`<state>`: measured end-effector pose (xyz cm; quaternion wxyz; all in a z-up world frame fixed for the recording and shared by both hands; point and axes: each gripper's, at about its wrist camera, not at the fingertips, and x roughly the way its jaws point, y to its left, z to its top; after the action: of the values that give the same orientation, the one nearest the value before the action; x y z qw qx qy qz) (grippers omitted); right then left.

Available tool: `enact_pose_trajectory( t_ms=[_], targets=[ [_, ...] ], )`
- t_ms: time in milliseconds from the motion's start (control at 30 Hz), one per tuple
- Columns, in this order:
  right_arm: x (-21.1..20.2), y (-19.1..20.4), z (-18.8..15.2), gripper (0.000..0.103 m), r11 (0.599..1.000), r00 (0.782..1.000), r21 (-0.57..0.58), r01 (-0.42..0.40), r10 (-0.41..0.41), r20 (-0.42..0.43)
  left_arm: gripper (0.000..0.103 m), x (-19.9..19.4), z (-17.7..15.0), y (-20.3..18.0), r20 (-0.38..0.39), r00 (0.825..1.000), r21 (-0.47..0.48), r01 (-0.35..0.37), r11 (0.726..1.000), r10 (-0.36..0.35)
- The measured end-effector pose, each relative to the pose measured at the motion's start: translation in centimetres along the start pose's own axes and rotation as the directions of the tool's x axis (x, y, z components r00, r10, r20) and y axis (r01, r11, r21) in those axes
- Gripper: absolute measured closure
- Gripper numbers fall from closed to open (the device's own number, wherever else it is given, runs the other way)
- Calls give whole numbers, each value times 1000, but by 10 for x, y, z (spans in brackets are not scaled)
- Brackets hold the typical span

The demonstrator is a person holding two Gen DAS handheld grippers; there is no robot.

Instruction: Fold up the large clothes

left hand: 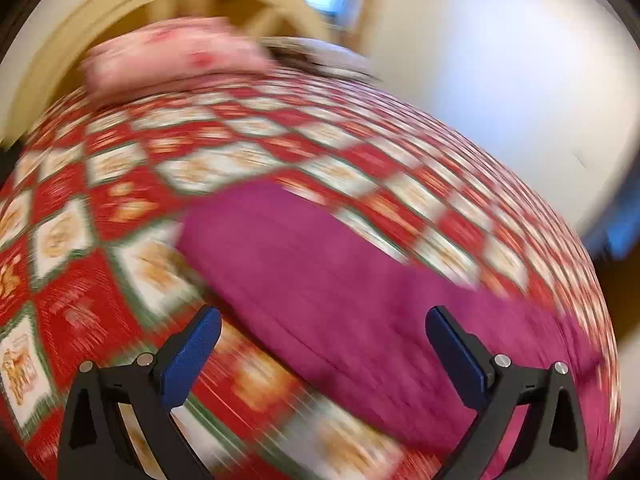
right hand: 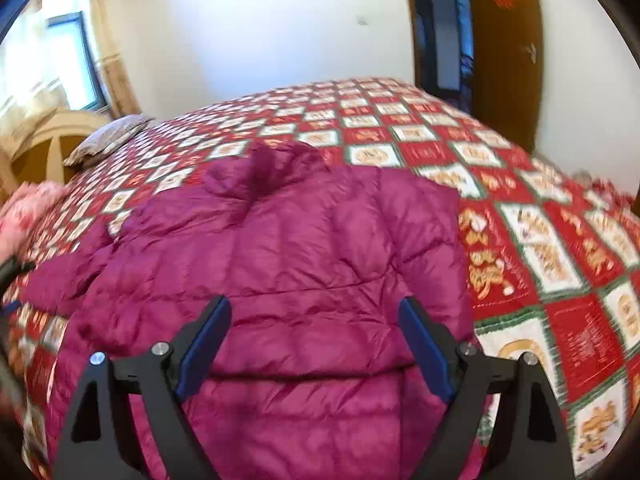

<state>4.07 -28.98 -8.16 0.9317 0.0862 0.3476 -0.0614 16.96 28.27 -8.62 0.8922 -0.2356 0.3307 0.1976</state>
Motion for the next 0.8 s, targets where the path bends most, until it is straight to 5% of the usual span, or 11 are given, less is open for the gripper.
enact_pose_trajectory(
  t_ms=[100,167,400,433,533,567,600,667,800],
  targets=[
    [-14,7,-7,15,1000,1000,-15,-24,24,4,1,36,23,31,-73,994,-156,-93,983,82],
    [-21,8,-11,15,999,999,-7,-32,32,-3,1,60,27,44,-148,986,-241,-105,965,70],
    [-33,4,-19,15,1000,1000,20,-6,6,-20,3,76,13,16,-89,979,-88,-191,978,183],
    [-31,2,-20,15,1000,1000,27,-2,2,-28,11,75,13,18,-76,979,-76,-197,978,191],
    [-30,-1,-22,15,999,999,51,-2,5,-45,65,70,13,21,-48,983,-36,-180,983,178],
    [-30,-3,-22,15,998,999,62,-6,9,-48,84,69,14,22,-47,990,-39,-137,990,135],
    [-31,-4,-22,15,998,999,69,-7,11,-50,92,68,16,26,-52,997,-60,-59,996,56],
    [-32,-6,-23,15,996,999,87,-8,12,-49,97,62,19,28,-45,998,-99,37,994,-41],
    [-40,-13,-20,15,993,999,120,-21,25,-29,97,21,28,-11,66,991,10,114,993,-114]
  ],
)
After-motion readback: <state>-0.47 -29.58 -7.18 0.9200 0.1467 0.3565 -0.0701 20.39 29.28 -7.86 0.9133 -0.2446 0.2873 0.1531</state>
